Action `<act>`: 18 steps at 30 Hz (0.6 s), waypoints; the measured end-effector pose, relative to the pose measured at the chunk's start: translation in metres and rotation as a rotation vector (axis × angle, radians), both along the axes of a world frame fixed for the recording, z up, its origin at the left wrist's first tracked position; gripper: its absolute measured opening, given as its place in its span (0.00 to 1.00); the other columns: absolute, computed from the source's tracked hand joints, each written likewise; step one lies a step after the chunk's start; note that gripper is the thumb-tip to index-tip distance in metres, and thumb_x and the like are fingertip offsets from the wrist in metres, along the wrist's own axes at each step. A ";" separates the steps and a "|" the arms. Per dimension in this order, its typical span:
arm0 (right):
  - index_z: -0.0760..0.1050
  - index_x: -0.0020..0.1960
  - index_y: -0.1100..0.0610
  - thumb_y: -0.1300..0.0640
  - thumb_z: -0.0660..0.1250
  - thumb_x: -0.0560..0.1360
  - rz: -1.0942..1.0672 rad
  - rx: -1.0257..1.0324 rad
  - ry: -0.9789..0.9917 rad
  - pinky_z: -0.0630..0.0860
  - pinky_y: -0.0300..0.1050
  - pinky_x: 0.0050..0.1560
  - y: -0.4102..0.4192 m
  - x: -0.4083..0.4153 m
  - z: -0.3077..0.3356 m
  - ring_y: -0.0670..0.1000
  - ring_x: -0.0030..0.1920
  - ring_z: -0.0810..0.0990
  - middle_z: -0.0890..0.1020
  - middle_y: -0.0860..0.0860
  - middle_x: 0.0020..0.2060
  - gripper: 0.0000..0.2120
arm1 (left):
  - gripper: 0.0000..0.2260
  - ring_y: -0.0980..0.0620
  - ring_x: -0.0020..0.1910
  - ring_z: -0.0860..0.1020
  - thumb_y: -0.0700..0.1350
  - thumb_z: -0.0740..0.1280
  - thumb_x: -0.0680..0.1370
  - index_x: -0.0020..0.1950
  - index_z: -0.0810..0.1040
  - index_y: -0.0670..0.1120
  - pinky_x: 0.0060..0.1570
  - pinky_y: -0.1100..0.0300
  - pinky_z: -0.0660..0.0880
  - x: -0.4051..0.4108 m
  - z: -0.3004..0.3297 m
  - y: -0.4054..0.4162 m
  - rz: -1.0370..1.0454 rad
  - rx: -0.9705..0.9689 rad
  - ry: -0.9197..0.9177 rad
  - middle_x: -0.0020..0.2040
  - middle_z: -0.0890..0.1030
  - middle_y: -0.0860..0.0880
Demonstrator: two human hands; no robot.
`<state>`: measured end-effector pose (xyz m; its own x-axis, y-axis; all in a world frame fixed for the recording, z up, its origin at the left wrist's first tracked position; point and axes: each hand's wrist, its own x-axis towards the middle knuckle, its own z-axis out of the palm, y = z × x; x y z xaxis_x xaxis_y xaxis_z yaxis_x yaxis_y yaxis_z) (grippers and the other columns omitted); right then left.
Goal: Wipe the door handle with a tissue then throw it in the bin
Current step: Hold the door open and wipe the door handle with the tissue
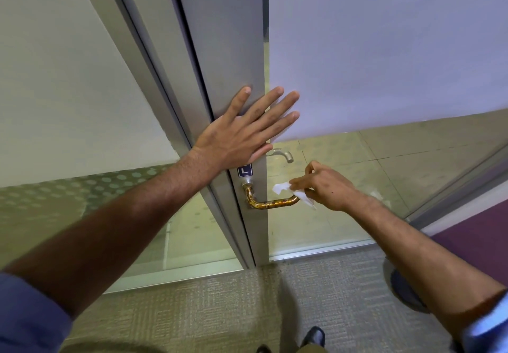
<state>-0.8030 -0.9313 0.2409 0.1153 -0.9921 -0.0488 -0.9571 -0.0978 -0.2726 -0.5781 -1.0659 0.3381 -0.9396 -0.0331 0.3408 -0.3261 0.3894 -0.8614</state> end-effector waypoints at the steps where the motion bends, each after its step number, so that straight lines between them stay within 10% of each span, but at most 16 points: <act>1: 0.78 0.65 0.43 0.57 0.71 0.76 0.018 -0.003 0.030 0.78 0.49 0.43 0.000 -0.001 0.000 0.52 0.46 0.74 0.74 0.52 0.50 0.19 | 0.35 0.40 0.84 0.53 0.64 0.48 0.87 0.89 0.45 0.48 0.75 0.33 0.38 0.000 0.000 0.000 -0.001 0.002 -0.001 0.87 0.47 0.42; 18: 0.85 0.53 0.49 0.64 0.76 0.70 -0.434 -0.252 -0.307 0.74 0.54 0.54 0.031 0.082 -0.054 0.64 0.60 0.73 0.78 0.59 0.65 0.16 | 0.36 0.40 0.84 0.53 0.64 0.50 0.87 0.89 0.45 0.48 0.75 0.34 0.40 0.000 0.000 0.001 -0.002 0.025 0.002 0.87 0.48 0.43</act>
